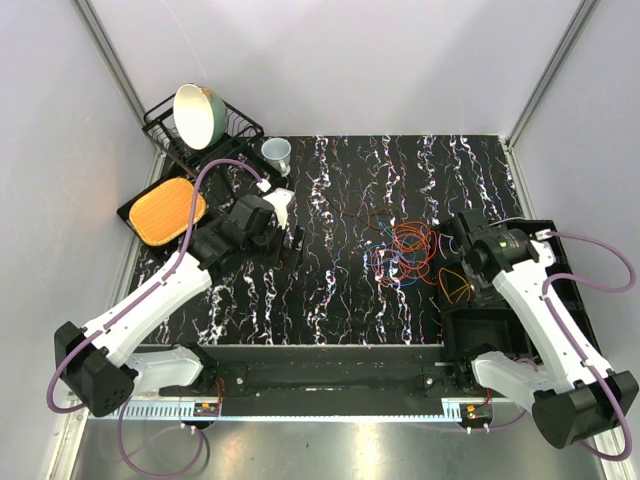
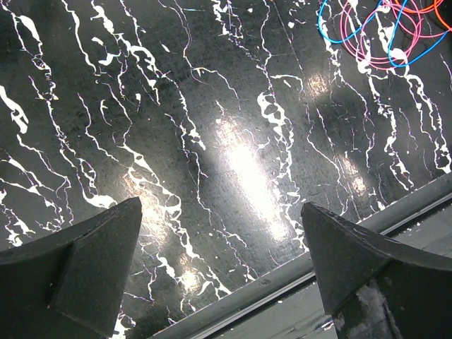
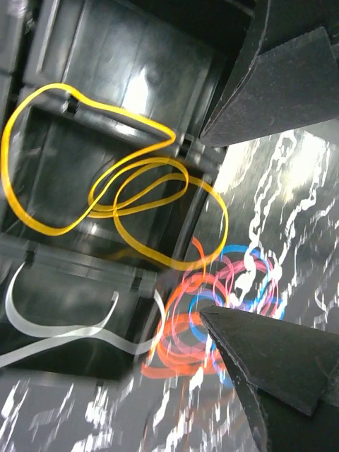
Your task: Untangle the cables
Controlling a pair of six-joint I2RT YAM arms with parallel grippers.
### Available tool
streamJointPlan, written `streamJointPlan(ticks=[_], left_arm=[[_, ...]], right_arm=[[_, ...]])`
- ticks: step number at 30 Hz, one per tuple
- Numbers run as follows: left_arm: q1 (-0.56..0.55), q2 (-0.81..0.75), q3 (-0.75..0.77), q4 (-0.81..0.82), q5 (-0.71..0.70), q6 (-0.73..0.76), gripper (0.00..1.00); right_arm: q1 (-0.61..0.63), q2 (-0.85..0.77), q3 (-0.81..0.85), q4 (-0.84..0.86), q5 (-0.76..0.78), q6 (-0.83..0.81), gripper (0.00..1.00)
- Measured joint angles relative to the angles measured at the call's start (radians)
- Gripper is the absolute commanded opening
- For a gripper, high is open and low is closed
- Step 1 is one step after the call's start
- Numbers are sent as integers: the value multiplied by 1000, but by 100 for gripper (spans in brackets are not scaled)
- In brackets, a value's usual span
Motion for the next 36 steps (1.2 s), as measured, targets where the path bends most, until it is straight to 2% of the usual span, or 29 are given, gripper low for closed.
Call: streamJointPlan(ticks=[5,7,11,15,19,24,32,36], left_arm=[[0,0,0,0,-6,0,99],[0,0,0,0,-8,0,99],[0,14,1,1,-5,-10,99],[-3,80,19,7,23,-45,99],[-46,187,74,14,26,-83,94],[-146,388,221,37,24,-122,85],[-236,686,460,96,24,-146,69],[-266,798,541,122,24,-169,65]], right_arm=[[0,4,108,-1,64,-50,100],[0,27,158,-2,83,-120,100],[0,122,248,11,84,-300,100],[-1,204,256,139,-13,-549,100],[-1,223,202,298,-194,-743,100],[-1,169,74,428,-338,-847,100],[-10,159,69,453,-341,-901,100],[-32,161,70,455,-333,-921,100]])
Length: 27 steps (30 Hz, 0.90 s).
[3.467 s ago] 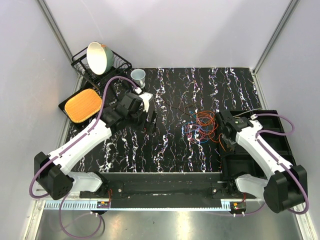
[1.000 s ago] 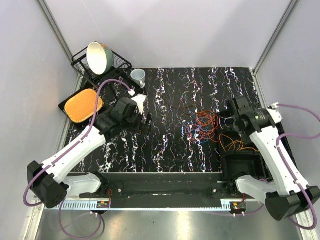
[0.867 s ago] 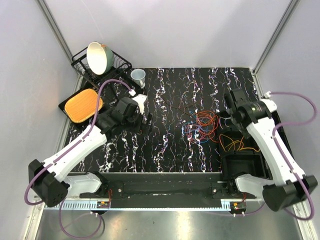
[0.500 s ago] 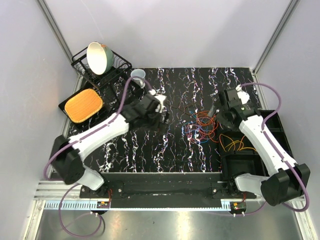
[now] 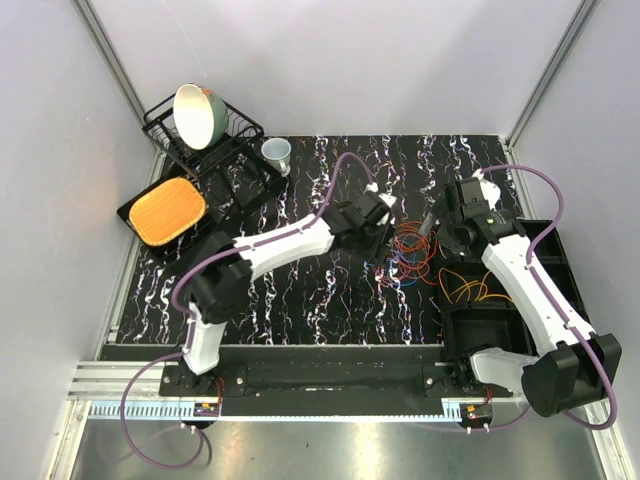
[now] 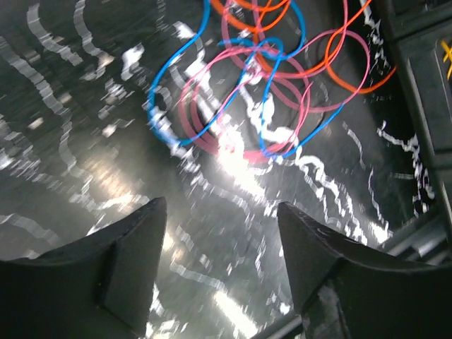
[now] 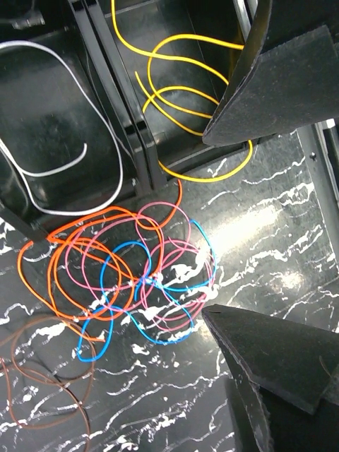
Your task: Untangle the cables
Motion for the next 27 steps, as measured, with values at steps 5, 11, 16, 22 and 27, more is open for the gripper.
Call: streamJointPlan(ticks=[5,11,16,22,27], left_arm=[[-20,97,39,43,4,-14,64],[-27,169,49,97,23,-13,62],[-29,205,58,145,37,-13,57],[-32,226,67,186,49,-14,37],[-32,239,71,208,59,-18,0]], right_arm=[[-26,1,0,1,2,-16,100],[-47,2,0,1,1,-32,100],[-53,2,0,1,-2,-38,100],[-53,2,-5,1,-9,-38,100],[-54,1,-5,0,-9,-40,100]])
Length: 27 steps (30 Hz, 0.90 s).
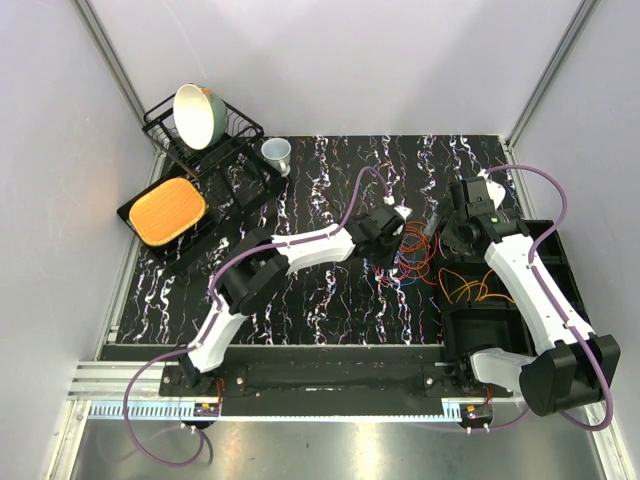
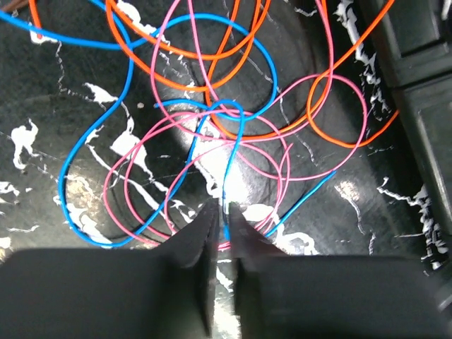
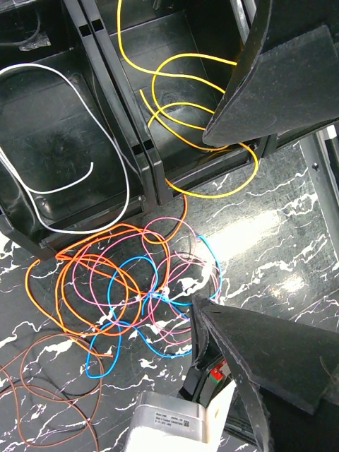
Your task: Untangle the cables
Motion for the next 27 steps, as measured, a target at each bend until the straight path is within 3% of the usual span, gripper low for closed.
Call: streamJointPlan(ticks=[8,13,15,18,20,23,27], left_arm=[[0,0,3,19,-24,3,0],[45,-70,26,-113,-58,32,0],[99,-123,103,-200,-72,54,0],[190,-184,355,-280,-110,115,0],[236,-254,522,-283,-137,166,0],[239,-419,595,-261,-153,213,0],[196,-711,402,-186,-156,237,0]], right_arm=[[-3,-1,0,0,-1,-1,100],[-3,-1,11,-1,-16,-1,100],[-3,-1,33,-1,-25,-2,100],[-3,-1,101,4,-34,-9,100],[-3,-2,153,22,-46,-14,100],[-3,-10,194,52,-60,-16,100],[-3,-47,197,77,-89,-16,100]])
